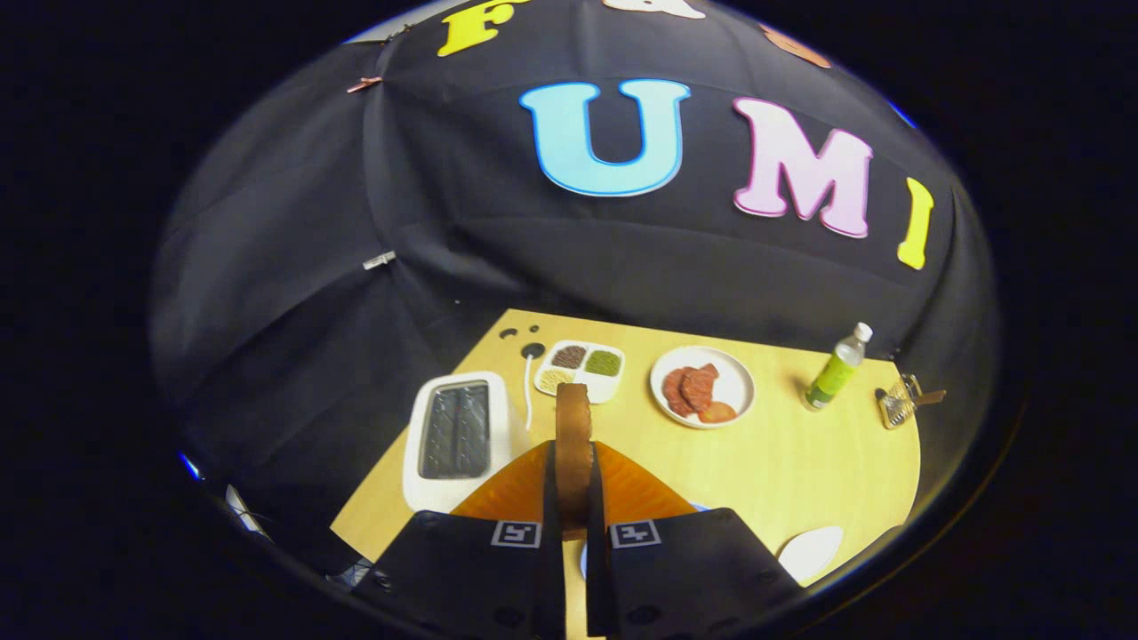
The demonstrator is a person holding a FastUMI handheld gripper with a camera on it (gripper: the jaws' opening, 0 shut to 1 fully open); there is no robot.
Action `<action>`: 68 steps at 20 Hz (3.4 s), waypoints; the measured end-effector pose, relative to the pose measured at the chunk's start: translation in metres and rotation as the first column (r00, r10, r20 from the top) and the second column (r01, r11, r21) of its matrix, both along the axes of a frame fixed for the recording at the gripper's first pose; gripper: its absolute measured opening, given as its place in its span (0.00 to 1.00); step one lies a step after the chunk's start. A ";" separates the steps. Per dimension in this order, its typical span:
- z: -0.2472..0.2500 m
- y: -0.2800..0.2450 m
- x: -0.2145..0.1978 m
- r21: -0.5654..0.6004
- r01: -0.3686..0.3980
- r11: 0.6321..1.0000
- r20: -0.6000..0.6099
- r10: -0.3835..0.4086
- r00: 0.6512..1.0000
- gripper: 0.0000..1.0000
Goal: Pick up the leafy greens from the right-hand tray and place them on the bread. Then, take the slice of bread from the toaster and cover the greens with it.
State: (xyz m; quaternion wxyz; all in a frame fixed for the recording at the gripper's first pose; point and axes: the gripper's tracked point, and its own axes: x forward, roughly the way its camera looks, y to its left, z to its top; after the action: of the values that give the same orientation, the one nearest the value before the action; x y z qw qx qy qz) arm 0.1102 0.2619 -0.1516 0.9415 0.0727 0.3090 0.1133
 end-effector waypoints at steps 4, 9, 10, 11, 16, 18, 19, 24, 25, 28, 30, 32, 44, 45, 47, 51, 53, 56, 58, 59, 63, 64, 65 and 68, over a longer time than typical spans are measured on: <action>-0.050 -0.037 -0.025 -0.003 0.102 0.995 -0.070 -0.102 0.992 0.14; -0.104 -0.057 -0.044 0.037 0.215 0.976 -0.148 -0.207 0.967 0.14; -0.115 -0.056 -0.046 0.064 0.239 0.969 -0.167 -0.226 0.960 0.14; -0.122 -0.054 -0.045 0.089 0.259 0.962 -0.182 -0.240 0.954 0.14; -0.151 -0.056 -0.040 0.147 0.295 0.944 -0.205 -0.263 0.943 0.14; -0.166 -0.064 -0.040 0.145 0.304 0.942 -0.224 -0.268 0.937 0.14; -0.174 -0.070 -0.043 0.143 0.311 0.940 -0.238 -0.272 0.933 0.14; -0.197 -0.101 -0.046 0.094 0.307 0.947 -0.269 -0.273 0.924 0.29; -0.201 -0.105 -0.047 0.080 0.298 0.951 -0.273 -0.266 0.924 0.36; -0.210 -0.116 -0.053 0.057 0.272 0.961 -0.285 -0.246 0.927 0.53; -0.215 -0.124 -0.058 0.042 0.251 0.967 -0.289 -0.229 0.930 0.60; -0.216 -0.132 -0.062 0.039 0.234 0.971 -0.287 -0.214 0.934 0.68; -0.088 -0.188 -0.066 0.013 0.141 0.990 0.049 -0.141 0.989 0.92; -0.070 -0.189 -0.069 0.016 0.131 0.991 0.078 -0.132 0.988 0.95; -0.036 -0.193 -0.072 0.018 0.113 0.993 0.138 -0.114 0.984 1.00; 0.026 -0.199 -0.078 0.025 0.067 0.997 0.248 -0.071 0.966 0.99; 0.051 -0.203 -0.082 0.034 0.035 0.999 0.304 -0.044 0.952 0.99; 0.073 -0.214 -0.092 -0.006 -0.017 1.000 0.370 0.018 0.929 0.99; 0.078 -0.219 -0.104 -0.013 -0.053 0.999 0.396 0.054 0.916 0.99; 0.078 -0.224 -0.110 -0.012 -0.062 0.998 0.403 0.062 0.913 0.99; 0.071 -0.247 -0.129 0.001 -0.071 0.997 0.411 0.064 0.909 0.99; 0.069 -0.252 -0.131 0.005 -0.069 0.998 0.411 0.061 0.909 0.99; 0.067 -0.256 -0.134 0.006 -0.068 0.998 0.412 0.059 0.909 1.00; 0.065 -0.264 -0.138 0.011 -0.063 0.998 0.417 0.052 0.907 1.00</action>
State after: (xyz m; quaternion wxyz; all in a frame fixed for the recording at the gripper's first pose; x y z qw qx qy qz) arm -0.0276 -0.0018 -0.0865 0.9810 0.0493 0.1017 0.1576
